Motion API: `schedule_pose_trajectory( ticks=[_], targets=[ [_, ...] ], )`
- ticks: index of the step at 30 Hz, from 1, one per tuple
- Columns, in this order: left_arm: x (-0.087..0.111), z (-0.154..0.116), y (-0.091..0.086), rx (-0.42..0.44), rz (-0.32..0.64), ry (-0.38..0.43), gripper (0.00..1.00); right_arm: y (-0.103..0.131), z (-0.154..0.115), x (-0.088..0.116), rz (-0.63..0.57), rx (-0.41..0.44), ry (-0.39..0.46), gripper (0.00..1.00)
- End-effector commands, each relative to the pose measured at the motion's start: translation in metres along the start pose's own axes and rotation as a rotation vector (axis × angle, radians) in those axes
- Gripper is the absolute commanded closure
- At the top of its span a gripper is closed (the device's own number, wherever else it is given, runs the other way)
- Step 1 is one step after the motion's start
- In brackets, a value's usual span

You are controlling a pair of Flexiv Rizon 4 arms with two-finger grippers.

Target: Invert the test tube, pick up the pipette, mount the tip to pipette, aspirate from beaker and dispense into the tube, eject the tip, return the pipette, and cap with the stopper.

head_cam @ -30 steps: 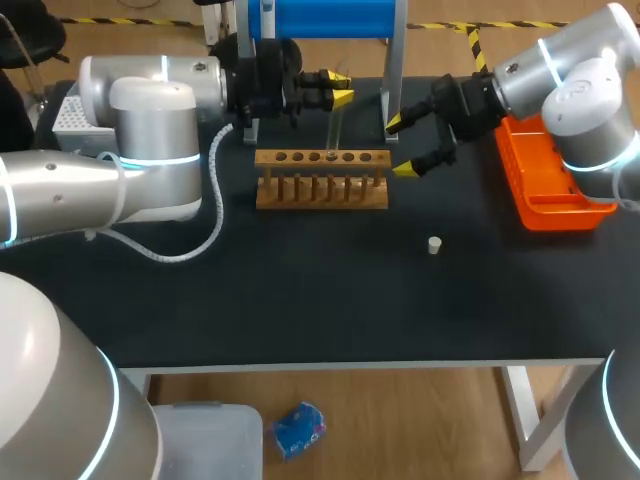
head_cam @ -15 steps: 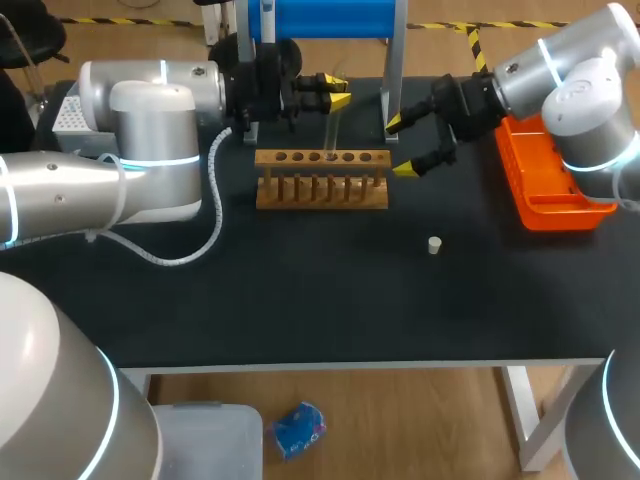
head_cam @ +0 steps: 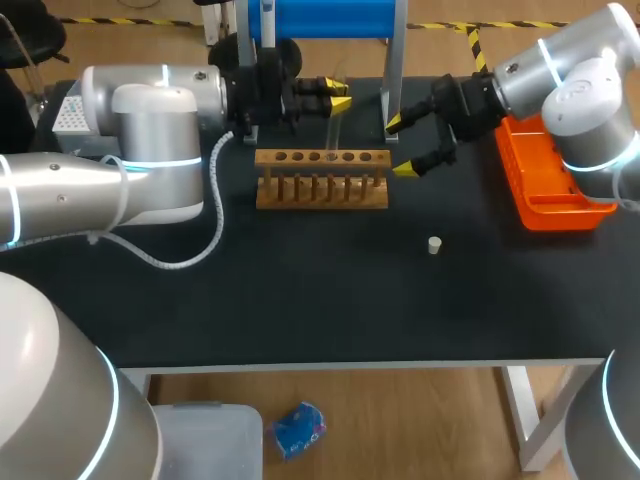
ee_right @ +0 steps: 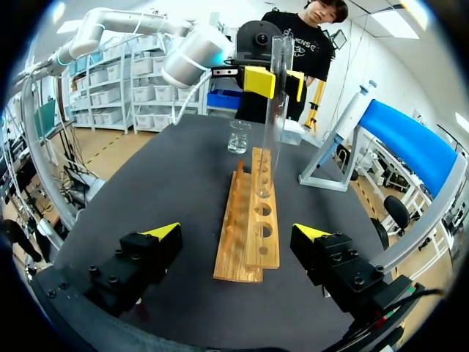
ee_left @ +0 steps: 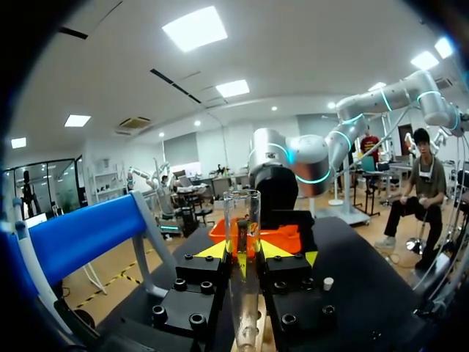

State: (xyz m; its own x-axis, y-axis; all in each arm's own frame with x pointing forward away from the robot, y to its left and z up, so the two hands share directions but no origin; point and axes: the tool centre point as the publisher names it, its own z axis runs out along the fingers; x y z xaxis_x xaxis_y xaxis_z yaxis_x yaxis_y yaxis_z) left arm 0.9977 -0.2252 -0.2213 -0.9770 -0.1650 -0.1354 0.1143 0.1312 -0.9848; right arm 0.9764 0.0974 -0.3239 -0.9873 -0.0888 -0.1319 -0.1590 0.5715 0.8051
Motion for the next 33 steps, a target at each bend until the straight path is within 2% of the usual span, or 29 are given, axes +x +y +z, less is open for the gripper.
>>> schedule_pose_trajectory(
  ticks=[1, 33],
  targets=[
    [-0.002, 0.004, 0.006, 0.009, -0.004, 0.001, 1.00, 0.000, 0.000, -0.001, -0.001, 0.001, 0.004, 0.00],
    [-0.009, 0.008, 0.042, 0.036, -0.070, -0.014, 1.00, 0.000, 0.000, -0.001, -0.001, 0.001, 0.004, 0.00]
  ],
)
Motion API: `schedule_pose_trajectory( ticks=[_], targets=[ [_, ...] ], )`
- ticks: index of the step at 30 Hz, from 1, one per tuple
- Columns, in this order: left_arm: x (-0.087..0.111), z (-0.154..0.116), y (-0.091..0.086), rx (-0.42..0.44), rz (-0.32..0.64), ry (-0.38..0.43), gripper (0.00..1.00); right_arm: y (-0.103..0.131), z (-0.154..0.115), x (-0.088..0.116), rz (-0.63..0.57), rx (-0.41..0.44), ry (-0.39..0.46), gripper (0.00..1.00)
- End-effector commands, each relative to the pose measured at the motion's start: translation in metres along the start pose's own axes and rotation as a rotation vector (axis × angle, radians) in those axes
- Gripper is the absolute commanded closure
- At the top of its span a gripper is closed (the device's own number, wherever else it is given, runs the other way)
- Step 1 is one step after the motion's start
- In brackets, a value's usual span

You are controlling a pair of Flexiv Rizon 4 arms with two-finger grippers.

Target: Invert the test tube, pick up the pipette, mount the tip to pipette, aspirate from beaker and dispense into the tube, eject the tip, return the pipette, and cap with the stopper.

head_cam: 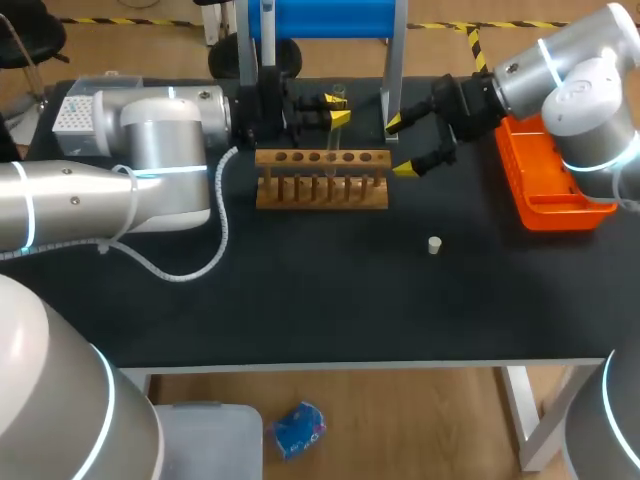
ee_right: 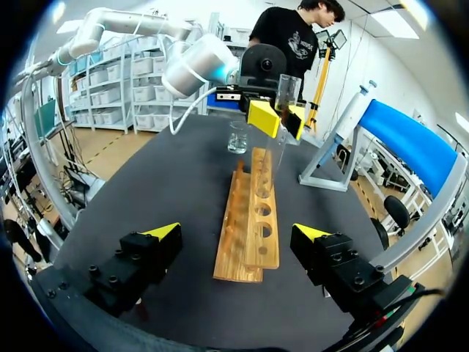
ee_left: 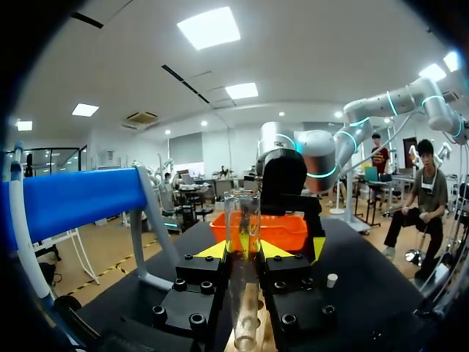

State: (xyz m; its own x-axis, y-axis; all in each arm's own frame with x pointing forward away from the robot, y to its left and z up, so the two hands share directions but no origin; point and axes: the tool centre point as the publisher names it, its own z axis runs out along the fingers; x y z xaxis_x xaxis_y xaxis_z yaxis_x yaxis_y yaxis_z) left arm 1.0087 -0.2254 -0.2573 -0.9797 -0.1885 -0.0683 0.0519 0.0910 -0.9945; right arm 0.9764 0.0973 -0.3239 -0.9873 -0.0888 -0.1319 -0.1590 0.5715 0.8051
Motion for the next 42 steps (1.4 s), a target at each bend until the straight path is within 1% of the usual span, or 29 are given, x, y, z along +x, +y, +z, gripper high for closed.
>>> schedule_pose_trajectory(
  ticks=[1, 21, 37, 38, 39, 42],
  targets=[
    [-0.003, 0.002, 0.006, 0.007, -0.002, 0.002, 1.00, 0.000, 0.000, -0.001, -0.001, 0.001, 0.003, 0.00],
    [-0.004, -0.002, 0.025, 0.011, -0.040, -0.018, 1.00, 0.000, 0.000, -0.001, -0.001, 0.001, 0.003, 0.00],
    [-0.003, -0.003, 0.031, 0.013, -0.057, -0.034, 1.00, 0.000, 0.000, -0.001, -0.001, 0.001, 0.003, 0.00],
    [-0.004, -0.003, 0.030, 0.013, -0.059, -0.035, 0.25, 0.000, 0.000, -0.001, -0.001, 0.001, 0.003, 0.00],
    [-0.004, -0.003, 0.029, 0.009, -0.057, -0.034, 0.00, 0.000, 0.000, -0.001, -0.001, 0.001, 0.003, 0.00],
    [-0.005, -0.005, 0.023, 0.009, -0.048, -0.044, 0.00, 0.000, 0.000, -0.001, -0.001, 0.001, 0.003, 0.00]
  ],
)
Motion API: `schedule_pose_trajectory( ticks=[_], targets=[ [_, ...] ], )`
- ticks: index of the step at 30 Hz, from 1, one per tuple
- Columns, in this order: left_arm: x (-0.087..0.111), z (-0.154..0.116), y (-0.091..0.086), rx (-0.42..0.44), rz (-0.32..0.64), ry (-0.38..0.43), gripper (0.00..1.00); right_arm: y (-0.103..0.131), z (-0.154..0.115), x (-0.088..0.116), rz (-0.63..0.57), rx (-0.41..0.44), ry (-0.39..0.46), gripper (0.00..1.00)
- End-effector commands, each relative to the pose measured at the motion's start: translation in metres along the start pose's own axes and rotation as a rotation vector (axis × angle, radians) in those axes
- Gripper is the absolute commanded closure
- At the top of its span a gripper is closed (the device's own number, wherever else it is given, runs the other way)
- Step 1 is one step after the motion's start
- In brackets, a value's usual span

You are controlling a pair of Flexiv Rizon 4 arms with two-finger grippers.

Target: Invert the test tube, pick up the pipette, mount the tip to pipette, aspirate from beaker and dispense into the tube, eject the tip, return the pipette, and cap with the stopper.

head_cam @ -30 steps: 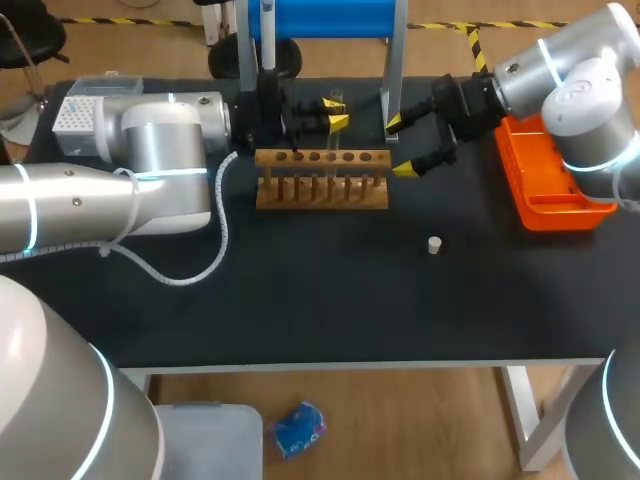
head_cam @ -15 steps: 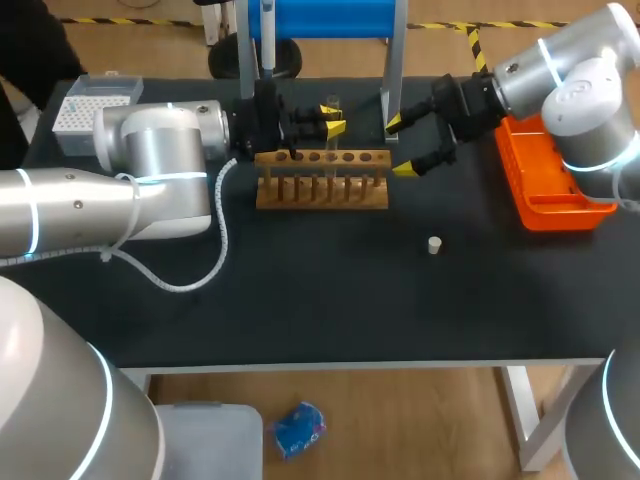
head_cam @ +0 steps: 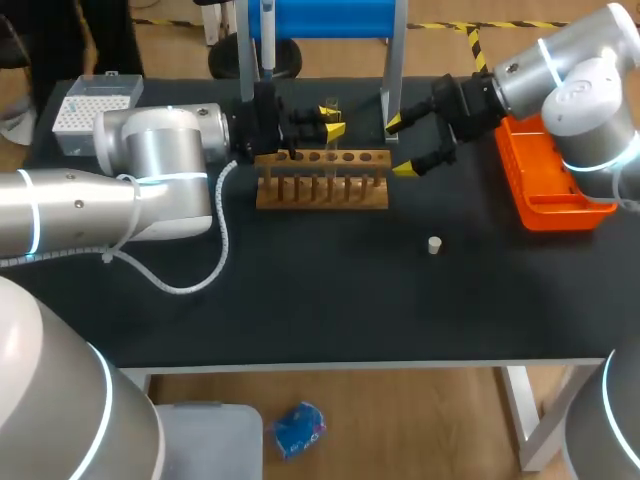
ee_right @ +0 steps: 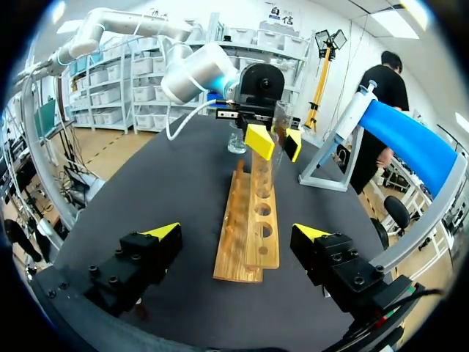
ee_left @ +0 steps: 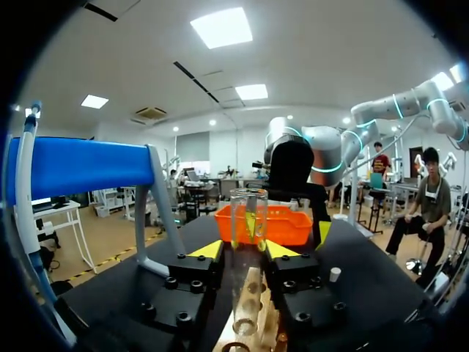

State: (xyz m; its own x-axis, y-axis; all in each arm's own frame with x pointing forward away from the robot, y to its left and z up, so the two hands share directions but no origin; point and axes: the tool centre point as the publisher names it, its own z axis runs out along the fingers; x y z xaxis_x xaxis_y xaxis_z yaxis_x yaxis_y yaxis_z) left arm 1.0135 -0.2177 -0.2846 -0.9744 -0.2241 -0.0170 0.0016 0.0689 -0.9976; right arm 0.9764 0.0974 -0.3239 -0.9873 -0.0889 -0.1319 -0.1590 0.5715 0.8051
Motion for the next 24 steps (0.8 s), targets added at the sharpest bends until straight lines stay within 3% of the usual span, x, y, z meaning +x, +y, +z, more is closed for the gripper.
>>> schedule_pose_trajectory(
  ticks=[1, 9, 24],
  targets=[
    [-0.001, -0.001, -0.007, -0.002, 0.007, -0.014, 0.00, 0.000, 0.000, -0.001, -0.001, 0.001, 0.003, 0.00],
    [-0.002, -0.019, -0.011, -0.043, 0.008, -0.040, 0.00, 0.000, 0.000, -0.001, -0.001, 0.001, 0.003, 0.00],
    [-0.011, -0.090, -0.026, -0.186, 0.001, -0.114, 0.00, 0.000, 0.000, -0.001, -0.001, 0.001, 0.003, 0.00]
  ],
)
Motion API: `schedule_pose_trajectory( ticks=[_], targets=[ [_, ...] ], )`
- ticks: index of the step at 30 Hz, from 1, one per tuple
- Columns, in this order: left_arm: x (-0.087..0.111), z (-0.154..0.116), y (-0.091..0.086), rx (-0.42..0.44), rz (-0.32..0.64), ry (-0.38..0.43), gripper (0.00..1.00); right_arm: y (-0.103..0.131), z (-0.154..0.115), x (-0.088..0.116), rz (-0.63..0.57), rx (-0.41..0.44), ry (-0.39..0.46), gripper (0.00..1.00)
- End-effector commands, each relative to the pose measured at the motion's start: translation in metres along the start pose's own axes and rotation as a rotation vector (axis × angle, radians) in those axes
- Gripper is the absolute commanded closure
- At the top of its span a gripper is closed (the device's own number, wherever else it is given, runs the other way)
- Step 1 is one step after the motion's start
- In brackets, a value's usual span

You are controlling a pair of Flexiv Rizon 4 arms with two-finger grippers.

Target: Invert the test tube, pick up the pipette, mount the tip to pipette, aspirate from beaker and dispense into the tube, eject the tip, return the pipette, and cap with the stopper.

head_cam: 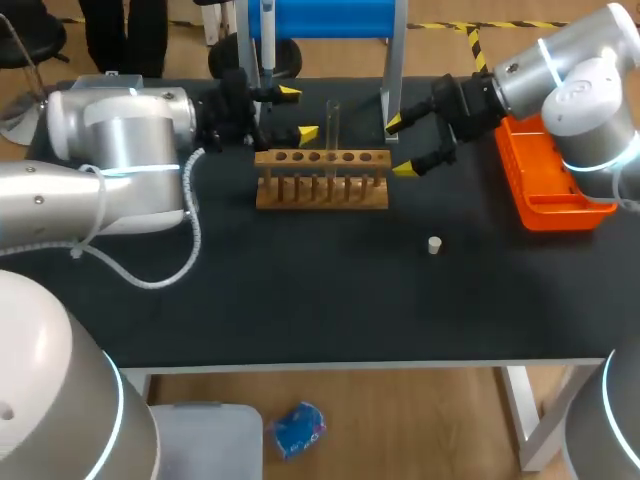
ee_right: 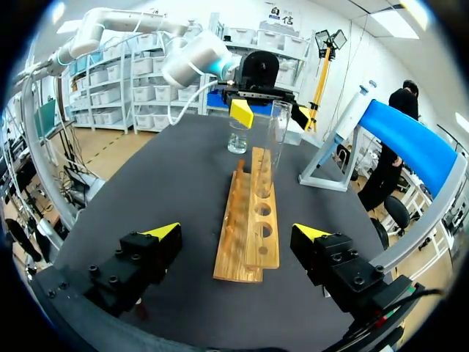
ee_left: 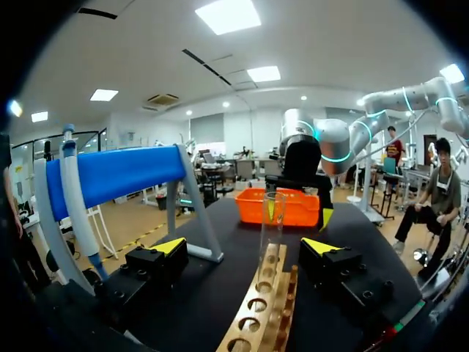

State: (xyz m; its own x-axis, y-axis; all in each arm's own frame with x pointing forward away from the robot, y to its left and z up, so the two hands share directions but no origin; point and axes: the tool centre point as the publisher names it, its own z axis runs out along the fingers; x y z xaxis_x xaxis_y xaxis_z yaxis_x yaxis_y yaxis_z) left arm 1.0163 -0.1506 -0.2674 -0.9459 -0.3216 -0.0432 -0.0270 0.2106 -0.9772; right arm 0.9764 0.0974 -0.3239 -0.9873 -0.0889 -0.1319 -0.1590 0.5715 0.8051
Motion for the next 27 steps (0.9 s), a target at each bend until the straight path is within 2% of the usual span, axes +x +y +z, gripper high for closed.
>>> schedule_pose_trajectory(
  ticks=[1, 22, 23, 25, 27],
  targets=[
    [0.004, -0.031, -0.010, -0.068, -0.022, -0.011, 0.00, 0.000, 0.000, -0.001, -0.001, 0.001, 0.003, 0.00],
    [0.003, -0.034, -0.010, -0.070, -0.037, -0.018, 0.00, 0.000, 0.000, -0.001, -0.001, 0.001, 0.003, 0.00],
    [0.001, -0.035, -0.011, -0.039, -0.064, -0.041, 0.00, 0.000, 0.000, -0.001, -0.001, 0.001, 0.003, 0.00],
    [-0.003, -0.039, -0.010, -0.066, -0.079, -0.112, 0.00, 0.000, 0.000, -0.001, -0.001, 0.001, 0.003, 0.00],
    [-0.003, -0.044, -0.012, -0.068, -0.077, -0.124, 0.00, 0.000, 0.000, -0.001, -0.001, 0.001, 0.003, 0.00]
  ],
)
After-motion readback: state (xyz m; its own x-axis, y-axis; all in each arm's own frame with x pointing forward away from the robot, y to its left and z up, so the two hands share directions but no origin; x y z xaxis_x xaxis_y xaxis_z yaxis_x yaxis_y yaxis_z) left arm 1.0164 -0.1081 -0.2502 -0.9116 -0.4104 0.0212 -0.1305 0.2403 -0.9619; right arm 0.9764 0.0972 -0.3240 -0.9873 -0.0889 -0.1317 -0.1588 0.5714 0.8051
